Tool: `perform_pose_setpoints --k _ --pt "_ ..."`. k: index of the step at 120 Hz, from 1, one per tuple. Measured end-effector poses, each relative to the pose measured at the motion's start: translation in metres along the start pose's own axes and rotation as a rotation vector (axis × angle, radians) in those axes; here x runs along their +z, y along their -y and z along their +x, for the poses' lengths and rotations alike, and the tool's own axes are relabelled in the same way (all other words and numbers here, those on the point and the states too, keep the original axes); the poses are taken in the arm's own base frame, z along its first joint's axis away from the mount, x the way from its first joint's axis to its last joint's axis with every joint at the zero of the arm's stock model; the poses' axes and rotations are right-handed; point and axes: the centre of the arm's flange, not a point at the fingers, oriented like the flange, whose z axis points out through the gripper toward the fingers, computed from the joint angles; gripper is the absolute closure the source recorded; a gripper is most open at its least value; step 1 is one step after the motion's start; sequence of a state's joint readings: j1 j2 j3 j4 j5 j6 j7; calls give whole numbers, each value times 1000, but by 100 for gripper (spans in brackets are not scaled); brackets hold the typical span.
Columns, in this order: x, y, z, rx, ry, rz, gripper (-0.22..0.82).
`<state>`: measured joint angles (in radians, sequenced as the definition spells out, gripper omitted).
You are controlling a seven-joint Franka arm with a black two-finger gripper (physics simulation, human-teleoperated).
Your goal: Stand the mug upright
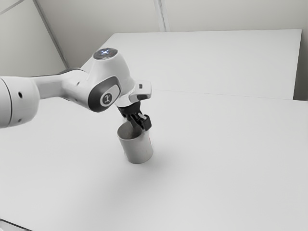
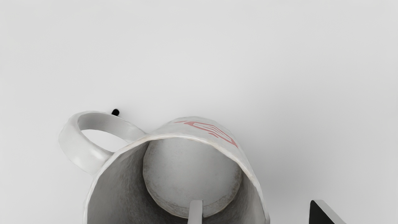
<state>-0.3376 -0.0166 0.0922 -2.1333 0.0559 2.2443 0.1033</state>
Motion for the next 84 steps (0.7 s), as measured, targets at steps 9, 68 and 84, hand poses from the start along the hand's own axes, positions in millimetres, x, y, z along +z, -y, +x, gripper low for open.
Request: perform_pose_setpoints --k 9,68,84 --pt "-18 5 13 -10 -37 8 19" --pt "-140 167 85 -148 8 13 4" --pt "-154 181 70 -147 40 -10 3"
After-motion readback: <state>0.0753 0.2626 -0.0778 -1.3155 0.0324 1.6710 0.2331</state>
